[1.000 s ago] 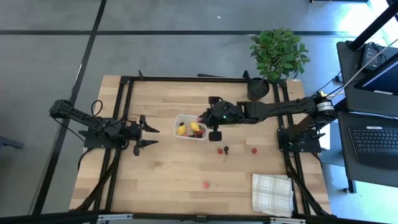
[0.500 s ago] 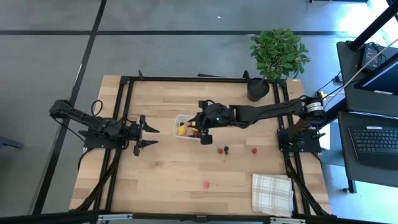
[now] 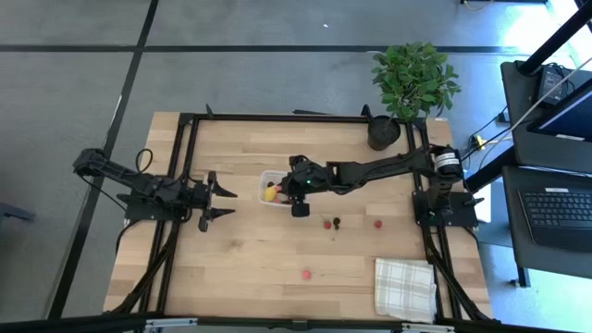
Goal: Pick and placing Produce into tupperware
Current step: Put the top apricot into the transparent bin
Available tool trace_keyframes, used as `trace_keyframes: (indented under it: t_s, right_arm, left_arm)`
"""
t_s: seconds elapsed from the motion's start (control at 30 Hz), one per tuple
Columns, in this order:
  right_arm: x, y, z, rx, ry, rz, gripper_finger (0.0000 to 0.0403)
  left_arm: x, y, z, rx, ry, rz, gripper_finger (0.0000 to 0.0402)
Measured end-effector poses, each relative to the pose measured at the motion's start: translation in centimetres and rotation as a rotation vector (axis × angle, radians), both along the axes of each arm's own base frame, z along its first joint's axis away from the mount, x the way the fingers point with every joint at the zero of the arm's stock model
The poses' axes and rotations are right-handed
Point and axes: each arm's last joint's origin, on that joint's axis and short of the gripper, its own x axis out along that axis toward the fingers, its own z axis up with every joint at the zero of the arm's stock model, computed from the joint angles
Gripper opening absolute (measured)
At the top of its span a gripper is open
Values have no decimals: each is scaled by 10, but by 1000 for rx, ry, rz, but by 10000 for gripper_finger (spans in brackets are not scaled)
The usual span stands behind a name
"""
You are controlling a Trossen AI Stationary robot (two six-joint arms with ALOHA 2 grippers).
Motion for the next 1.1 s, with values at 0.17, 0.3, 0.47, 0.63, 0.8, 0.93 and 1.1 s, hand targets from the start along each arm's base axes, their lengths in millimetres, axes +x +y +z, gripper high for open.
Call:
trace_keyframes:
  t_s: [0.17,0.3,0.47,0.63,0.8,0.93,1.1]
  right_arm:
    - [4,-5,-19,22,48,-29,84]
    - [4,-10,-25,65,67,-73,84]
    - [2,-18,-28,115,93,-135,84]
    - [0,-22,-29,127,106,-155,84]
    - [0,-22,-29,125,106,-154,89]
    - [0,-22,-29,125,106,-154,97]
    - [0,-22,-29,125,107,-154,103]
  left_arm:
    - [0,0,0,0,0,0,218]
    - [0,0,0,0,0,0,218]
    - [0,0,0,0,0,0,218]
    - [0,0,0,0,0,0,218]
    - [0,0,0,0,0,0,218]
    - [0,0,0,0,0,0,218]
    - [0,0,0,0,0,0,218]
